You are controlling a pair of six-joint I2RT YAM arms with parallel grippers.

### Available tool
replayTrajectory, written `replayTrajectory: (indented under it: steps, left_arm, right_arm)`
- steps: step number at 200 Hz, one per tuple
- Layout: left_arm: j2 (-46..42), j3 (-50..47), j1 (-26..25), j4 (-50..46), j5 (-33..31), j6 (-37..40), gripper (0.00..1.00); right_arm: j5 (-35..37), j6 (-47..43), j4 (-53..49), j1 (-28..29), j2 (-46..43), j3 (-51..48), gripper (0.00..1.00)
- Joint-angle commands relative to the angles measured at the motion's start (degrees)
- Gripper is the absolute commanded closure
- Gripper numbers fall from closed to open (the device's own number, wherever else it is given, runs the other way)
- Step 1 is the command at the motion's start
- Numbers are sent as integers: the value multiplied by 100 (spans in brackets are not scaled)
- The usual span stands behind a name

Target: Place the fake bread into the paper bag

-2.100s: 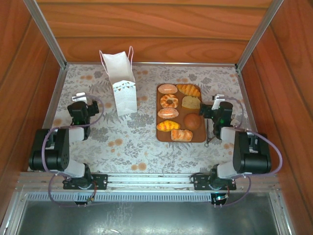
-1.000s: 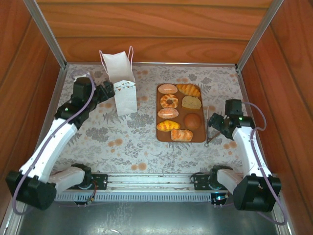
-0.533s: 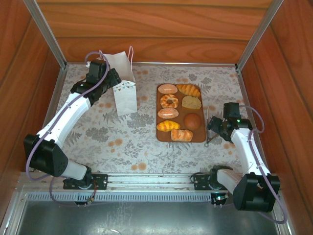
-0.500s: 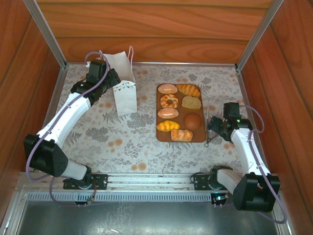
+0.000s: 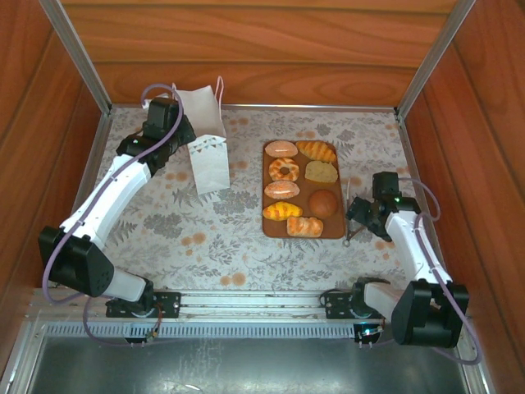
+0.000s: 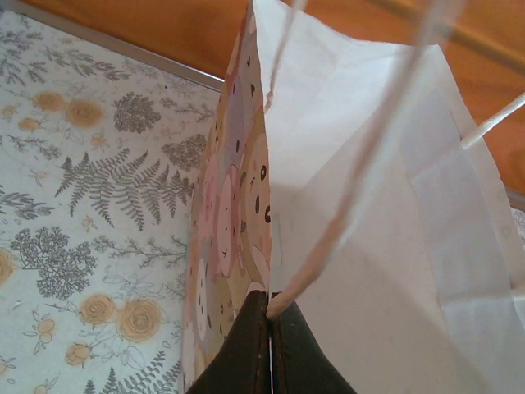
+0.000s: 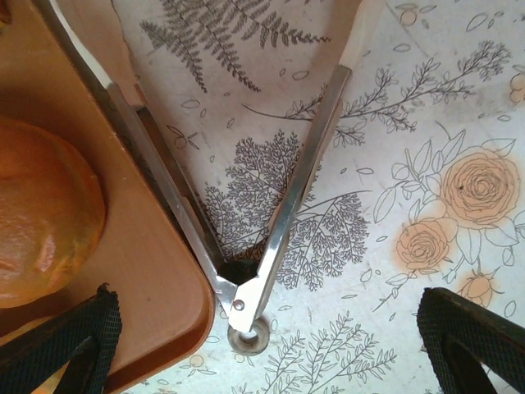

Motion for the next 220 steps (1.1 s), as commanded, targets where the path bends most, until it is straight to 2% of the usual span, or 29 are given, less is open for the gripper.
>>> replayTrajectory:
  steps: [1,41,103,171,220]
  left_arm:
    - [-290,-7,-1,-166,184,296,100]
    - [-647,-235,0,-211,716,431,100]
    - [-1057,-606,6,-220,1346,125,100]
    - [-1240,-909,-2,-220,1547,-57,100]
    - [-1218,-1034,-1,-117,1795,-201,100]
  right_arm:
    - [-258,28,169,45,265,-110,0]
    - [-291,-7,247,46,958,230,0]
    - [-174,52,351,37,1748,633,0]
    - [-78,-255,425,-61,2399,950,1]
    - [-257,-338,487,-189,2677,1026,9]
